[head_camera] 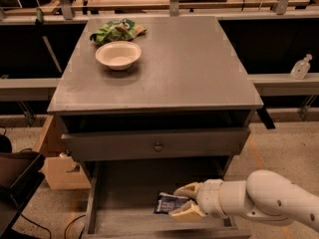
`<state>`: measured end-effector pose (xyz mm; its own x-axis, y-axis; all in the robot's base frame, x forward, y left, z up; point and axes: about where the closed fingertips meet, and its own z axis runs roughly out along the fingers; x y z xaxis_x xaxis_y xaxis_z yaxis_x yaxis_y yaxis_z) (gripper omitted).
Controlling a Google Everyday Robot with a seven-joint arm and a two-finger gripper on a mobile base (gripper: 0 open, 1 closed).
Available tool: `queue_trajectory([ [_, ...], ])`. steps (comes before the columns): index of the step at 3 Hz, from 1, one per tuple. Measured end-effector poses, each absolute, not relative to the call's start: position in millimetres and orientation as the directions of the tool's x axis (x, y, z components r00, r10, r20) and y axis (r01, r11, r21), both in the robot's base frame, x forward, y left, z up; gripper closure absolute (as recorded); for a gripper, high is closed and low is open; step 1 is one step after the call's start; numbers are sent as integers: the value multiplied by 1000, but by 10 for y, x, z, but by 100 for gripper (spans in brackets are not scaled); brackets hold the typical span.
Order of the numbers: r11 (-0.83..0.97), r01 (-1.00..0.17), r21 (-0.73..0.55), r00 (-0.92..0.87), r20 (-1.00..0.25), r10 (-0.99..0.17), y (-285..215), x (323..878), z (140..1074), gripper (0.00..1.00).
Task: Place rxbar blueberry into middle drawer
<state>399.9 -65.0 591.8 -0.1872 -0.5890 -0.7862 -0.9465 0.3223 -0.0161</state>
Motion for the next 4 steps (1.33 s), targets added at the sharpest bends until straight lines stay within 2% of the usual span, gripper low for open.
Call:
queue_trajectory([
  [1, 314, -949, 18, -209, -782, -587, -561, 4193, 5719, 100],
  [3, 298, -943, 147, -298, -770, -564, -459, 5144, 4601, 100],
  [4, 226, -966, 126, -234, -801, -551, -477, 5270, 4225, 100],
])
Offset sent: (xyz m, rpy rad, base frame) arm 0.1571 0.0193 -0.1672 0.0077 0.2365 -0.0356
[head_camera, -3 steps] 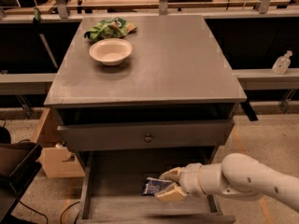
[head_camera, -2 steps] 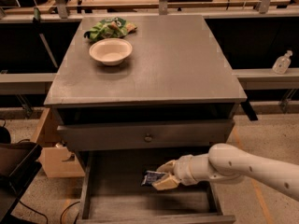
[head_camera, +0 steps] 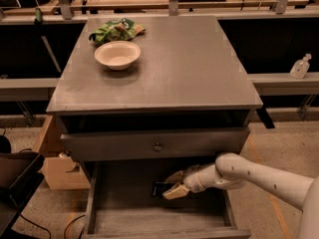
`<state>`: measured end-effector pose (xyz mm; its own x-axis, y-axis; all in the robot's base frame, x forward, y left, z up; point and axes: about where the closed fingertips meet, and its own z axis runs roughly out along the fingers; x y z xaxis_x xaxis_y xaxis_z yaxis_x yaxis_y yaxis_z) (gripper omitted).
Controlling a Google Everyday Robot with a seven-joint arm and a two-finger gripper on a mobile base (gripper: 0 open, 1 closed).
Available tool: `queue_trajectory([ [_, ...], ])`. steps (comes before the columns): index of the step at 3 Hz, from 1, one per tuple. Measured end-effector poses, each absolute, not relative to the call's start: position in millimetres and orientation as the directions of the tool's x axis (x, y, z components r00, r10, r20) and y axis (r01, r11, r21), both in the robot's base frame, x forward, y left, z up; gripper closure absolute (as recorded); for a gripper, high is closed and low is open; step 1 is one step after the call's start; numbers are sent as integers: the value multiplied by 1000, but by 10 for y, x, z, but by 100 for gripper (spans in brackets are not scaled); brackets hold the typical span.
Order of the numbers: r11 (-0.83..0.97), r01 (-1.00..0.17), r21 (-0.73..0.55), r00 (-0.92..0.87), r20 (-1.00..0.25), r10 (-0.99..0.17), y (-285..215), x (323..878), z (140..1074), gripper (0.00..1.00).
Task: Place rxbar blueberry into middle drawer
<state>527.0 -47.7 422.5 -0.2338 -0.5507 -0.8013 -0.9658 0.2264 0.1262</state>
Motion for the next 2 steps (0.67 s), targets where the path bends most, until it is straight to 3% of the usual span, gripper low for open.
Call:
queue_trajectory([
  [1, 183, -983, 25, -122, -833, -539, -629, 5209, 4102, 98],
  [2, 181, -983, 34, -128, -832, -540, -589, 5212, 4108, 74],
])
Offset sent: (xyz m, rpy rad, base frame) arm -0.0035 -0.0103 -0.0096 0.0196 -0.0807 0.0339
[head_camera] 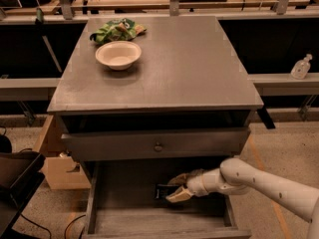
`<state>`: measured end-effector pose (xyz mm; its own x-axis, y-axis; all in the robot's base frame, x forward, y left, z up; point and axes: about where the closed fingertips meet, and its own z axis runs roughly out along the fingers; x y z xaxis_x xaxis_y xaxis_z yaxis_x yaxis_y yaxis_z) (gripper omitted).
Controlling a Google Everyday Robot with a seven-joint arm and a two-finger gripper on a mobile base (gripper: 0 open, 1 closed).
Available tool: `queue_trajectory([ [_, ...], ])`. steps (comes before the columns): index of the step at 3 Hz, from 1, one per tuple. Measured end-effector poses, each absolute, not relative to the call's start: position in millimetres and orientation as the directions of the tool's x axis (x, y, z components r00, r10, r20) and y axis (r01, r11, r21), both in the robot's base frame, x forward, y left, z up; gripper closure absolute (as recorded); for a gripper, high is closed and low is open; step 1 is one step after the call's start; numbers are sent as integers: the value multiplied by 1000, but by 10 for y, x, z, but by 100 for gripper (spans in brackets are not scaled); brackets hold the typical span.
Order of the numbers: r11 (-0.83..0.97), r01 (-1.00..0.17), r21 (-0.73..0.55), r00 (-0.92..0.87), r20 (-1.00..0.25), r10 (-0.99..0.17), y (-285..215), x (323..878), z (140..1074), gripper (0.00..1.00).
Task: Place rxbar blueberry into middle drawer
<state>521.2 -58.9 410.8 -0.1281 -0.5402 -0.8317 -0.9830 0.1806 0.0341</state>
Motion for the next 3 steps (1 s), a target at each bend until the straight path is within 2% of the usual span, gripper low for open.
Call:
queue_trajectory([
  [3, 171, -985, 39, -126, -834, -537, -529, 5190, 4090, 6],
])
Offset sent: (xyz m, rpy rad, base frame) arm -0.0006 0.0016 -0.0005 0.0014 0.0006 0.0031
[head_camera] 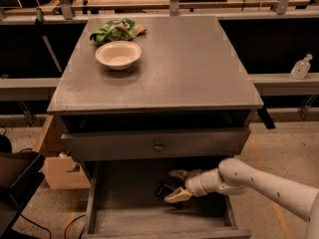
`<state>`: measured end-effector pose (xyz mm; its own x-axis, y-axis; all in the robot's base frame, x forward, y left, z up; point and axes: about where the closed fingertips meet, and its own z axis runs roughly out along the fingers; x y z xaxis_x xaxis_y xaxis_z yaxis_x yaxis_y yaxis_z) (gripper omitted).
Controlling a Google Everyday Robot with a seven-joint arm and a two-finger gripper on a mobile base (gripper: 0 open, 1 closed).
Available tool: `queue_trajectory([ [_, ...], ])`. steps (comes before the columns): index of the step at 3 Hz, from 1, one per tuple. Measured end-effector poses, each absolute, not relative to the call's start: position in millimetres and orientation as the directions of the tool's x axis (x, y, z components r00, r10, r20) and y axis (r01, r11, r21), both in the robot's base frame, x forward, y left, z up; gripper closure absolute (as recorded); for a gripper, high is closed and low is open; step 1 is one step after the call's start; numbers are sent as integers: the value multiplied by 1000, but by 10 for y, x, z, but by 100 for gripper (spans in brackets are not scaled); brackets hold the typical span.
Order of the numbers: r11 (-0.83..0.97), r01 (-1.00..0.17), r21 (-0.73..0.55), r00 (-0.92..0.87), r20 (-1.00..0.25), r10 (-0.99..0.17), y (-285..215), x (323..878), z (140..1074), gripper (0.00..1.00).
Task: Place rxbar blueberry into middle drawer
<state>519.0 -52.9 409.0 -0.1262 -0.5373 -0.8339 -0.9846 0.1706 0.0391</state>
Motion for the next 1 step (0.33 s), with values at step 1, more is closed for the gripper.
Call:
queue_trajectory([
  [1, 169, -985, 40, -126, -834, -537, -516, 5185, 4087, 0],
])
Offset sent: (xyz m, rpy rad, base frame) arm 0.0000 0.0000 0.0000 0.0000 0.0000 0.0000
